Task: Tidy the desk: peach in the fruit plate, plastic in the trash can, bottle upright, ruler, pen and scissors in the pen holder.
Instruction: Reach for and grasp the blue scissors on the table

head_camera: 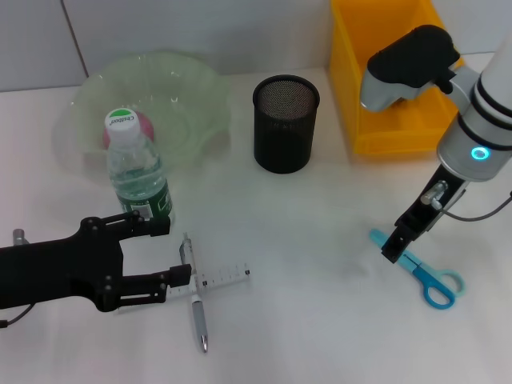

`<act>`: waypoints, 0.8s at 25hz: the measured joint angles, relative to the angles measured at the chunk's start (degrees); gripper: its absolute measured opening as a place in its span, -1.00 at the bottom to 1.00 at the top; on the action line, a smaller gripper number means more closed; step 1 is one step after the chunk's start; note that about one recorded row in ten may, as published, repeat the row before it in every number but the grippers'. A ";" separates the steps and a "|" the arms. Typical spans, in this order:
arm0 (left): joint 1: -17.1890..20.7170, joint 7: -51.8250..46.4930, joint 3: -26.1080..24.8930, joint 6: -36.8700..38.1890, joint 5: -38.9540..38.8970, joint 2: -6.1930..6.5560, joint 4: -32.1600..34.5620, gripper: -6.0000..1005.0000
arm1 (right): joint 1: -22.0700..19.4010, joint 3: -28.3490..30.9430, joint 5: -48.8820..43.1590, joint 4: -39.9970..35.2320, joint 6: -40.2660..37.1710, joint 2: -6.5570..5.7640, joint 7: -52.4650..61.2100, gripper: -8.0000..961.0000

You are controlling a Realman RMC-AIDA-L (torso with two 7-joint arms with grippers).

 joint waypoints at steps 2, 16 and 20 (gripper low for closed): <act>-0.06 0.00 0.01 0.00 -0.01 0.02 0.00 0.62 | 0.11 -0.02 0.02 0.52 0.38 0.02 0.00 0.71; -0.10 0.00 -0.01 0.00 -0.03 0.03 0.00 0.62 | 1.05 -2.34 0.27 5.62 4.61 0.13 -0.53 0.71; -0.10 -0.05 -0.02 0.00 -0.03 0.03 0.00 0.62 | 1.18 -3.74 0.34 5.74 4.79 0.22 -0.28 0.71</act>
